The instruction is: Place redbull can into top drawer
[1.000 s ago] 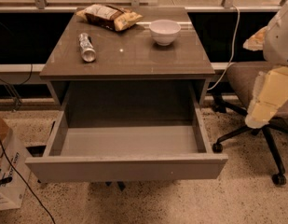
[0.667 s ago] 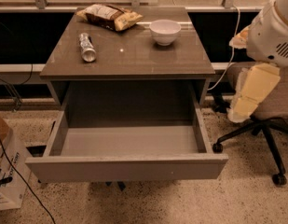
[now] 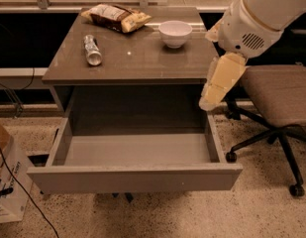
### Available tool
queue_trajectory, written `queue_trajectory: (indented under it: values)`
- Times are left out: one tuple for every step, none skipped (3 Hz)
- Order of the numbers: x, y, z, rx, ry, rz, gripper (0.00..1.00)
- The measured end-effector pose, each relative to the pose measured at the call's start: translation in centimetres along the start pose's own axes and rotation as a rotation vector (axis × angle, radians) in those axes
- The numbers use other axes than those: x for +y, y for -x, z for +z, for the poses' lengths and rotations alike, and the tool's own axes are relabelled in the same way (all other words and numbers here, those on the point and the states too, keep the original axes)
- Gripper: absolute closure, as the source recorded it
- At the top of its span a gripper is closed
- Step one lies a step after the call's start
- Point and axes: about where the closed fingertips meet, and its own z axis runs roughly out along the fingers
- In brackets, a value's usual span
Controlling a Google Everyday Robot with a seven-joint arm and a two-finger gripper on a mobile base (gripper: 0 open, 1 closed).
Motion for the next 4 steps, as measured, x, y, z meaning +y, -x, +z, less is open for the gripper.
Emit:
queue_trajectory:
  values:
    - [-1.8, 3.7, 1.4, -0.041, -0.015, -0.041, 0.00]
    - [-4.5, 6.7, 3.4, -0.050, -0.038, -0.049, 0.00]
    - [-4.7, 7.3, 3.6, -0.052, -0.039, -0.056, 0.00]
    - [-4.6, 7.3, 4.2, -0.068, -0.033, -0.026, 0.00]
